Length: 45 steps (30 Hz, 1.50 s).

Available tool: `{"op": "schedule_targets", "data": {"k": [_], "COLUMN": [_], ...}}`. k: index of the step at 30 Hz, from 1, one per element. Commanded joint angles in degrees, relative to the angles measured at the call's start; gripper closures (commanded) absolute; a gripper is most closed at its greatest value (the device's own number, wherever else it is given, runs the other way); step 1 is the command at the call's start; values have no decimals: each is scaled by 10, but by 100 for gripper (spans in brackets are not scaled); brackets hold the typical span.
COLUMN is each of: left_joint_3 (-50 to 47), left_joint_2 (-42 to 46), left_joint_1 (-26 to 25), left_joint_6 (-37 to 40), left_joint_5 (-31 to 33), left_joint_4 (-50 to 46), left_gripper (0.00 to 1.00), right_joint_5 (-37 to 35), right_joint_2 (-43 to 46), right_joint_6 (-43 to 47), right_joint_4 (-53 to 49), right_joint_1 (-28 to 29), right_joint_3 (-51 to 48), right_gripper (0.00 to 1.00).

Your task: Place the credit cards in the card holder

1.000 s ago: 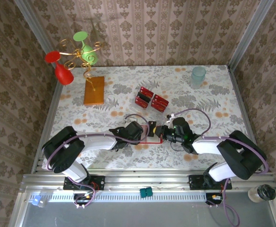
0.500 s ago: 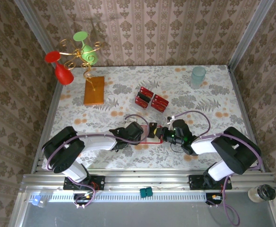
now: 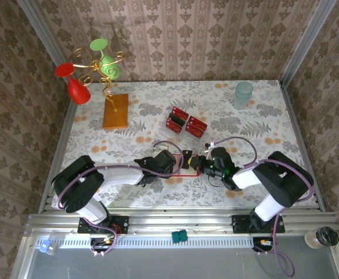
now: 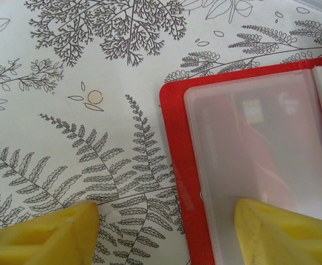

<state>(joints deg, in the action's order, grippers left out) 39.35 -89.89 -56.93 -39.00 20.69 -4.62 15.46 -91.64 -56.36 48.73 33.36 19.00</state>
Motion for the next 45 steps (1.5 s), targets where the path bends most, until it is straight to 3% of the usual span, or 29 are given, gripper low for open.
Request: {"op": "schedule_targets", "data": {"k": [1, 45], "left_joint_3": [-15, -15], "left_joint_2": [-7, 2], "left_joint_1": [-3, -8], "left_joint_6": [-3, -7], "left_joint_5": [5, 13], "left_joint_4": [-38, -47], "left_gripper": [33, 33], "right_joint_5": [4, 53], "right_joint_2": [-18, -73], "right_joint_6": [-8, -27], "right_joint_4": [30, 107], "right_joint_1": [-1, 4], "right_joint_3": [-5, -29], "right_gripper": [100, 100]}}
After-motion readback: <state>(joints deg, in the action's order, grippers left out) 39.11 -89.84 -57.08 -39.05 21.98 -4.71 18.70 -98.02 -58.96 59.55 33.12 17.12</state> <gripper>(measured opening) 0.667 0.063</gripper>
